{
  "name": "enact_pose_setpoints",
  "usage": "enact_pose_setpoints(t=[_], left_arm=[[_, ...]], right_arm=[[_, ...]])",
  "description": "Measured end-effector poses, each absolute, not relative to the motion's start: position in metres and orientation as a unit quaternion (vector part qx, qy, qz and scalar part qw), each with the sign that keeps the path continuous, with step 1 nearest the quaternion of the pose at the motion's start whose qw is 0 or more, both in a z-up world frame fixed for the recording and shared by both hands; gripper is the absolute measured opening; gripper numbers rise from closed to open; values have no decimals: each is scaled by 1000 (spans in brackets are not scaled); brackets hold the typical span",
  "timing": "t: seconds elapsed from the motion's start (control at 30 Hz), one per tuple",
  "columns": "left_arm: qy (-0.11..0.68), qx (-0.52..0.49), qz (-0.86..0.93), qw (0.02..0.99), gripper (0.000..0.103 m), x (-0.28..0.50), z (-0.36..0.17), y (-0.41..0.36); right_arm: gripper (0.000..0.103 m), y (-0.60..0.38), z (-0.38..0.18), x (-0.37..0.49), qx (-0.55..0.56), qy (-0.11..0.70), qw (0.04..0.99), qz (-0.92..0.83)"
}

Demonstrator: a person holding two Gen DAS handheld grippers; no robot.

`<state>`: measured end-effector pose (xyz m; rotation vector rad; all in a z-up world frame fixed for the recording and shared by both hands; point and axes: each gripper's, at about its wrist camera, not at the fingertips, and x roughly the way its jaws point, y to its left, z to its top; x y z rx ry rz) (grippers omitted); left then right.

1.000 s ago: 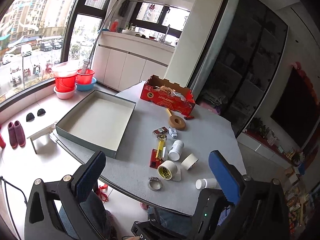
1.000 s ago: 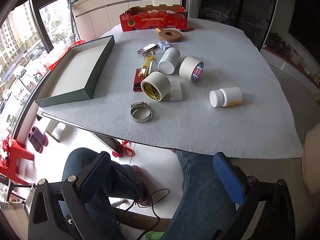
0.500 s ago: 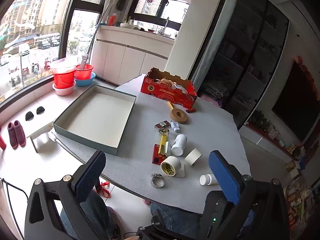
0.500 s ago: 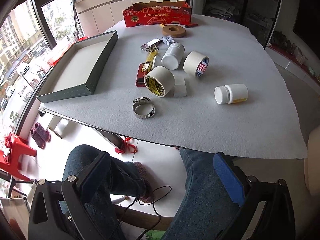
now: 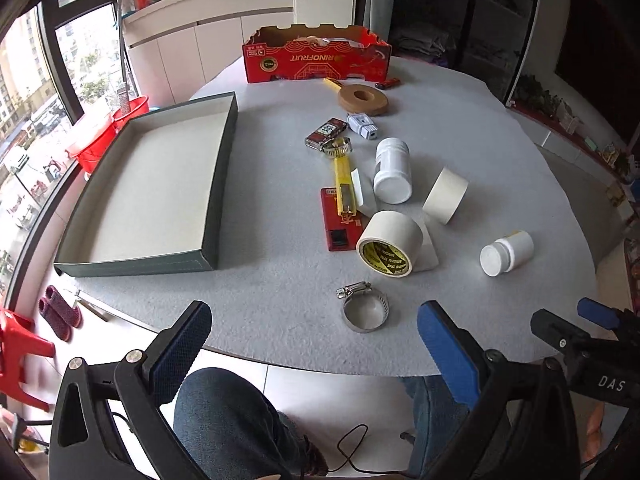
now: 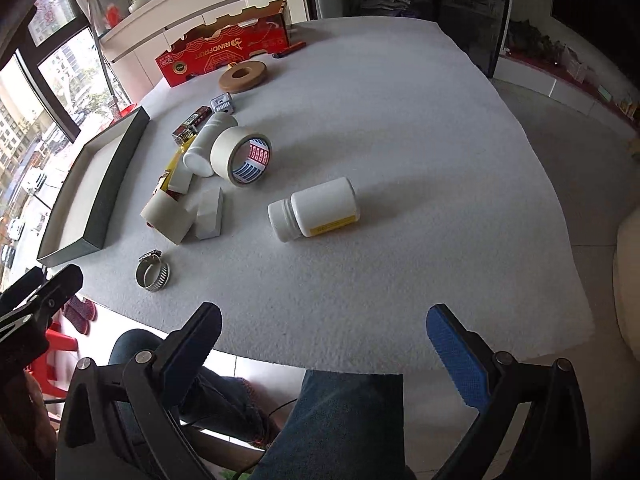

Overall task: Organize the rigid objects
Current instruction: 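Grasp the metal hose clamp with the left gripper while the right gripper grasps the white pill bottle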

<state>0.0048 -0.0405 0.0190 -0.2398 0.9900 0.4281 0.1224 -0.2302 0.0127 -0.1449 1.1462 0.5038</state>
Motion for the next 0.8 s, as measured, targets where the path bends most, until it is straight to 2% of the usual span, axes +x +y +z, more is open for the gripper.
enact_pose_setpoints(t=[0.3, 0.57, 0.8], left_arm=[[517, -108, 193, 827, 103, 34, -25, -44], [528, -91, 191, 823, 103, 51, -43, -48], [507, -107, 185, 835, 103, 51, -46, -43]], right_arm=[[103, -193, -14, 165, -100, 554, 788, 249], [103, -178, -38, 191, -138, 565, 778, 238], [103, -178, -39, 193, -161, 547, 785, 242]])
